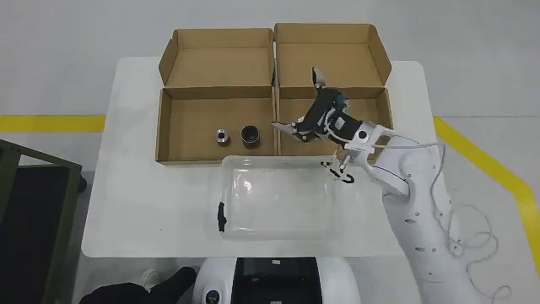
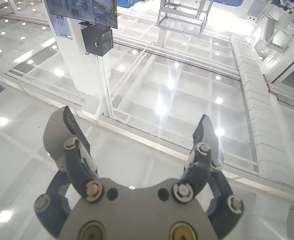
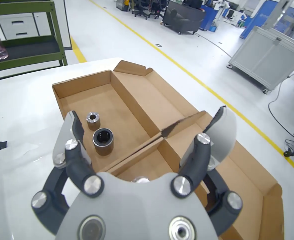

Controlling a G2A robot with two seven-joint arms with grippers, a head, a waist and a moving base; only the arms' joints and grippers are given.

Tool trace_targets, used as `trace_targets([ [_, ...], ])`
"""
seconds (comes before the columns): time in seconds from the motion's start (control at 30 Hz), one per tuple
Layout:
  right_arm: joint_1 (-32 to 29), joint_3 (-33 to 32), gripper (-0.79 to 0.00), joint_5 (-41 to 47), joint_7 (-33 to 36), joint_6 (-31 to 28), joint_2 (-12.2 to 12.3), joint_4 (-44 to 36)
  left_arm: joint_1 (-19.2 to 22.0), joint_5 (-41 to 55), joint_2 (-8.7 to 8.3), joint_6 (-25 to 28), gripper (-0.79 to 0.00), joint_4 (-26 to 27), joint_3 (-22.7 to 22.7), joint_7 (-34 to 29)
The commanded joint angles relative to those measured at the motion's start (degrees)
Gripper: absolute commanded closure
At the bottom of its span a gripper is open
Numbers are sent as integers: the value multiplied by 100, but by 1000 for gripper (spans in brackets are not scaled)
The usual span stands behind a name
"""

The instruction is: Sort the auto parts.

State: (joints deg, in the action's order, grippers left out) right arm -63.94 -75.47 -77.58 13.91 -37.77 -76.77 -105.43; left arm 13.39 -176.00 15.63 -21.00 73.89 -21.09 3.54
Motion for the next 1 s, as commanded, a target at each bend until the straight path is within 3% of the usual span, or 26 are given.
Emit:
trace_targets([
  [0.0, -252, -270, -785, -44, -249, 16, 43, -84, 0, 0, 0, 0, -785, 0, 0, 0],
  [0.23, -945, -881, -785, -140, -954, -3, 161, -211, 0, 0, 0, 0, -785, 0, 0, 0],
  [0.97, -2926, -2430, -785, -250, -2209, 344, 389, -650, 0, 0, 0, 0, -785, 0, 0, 0],
])
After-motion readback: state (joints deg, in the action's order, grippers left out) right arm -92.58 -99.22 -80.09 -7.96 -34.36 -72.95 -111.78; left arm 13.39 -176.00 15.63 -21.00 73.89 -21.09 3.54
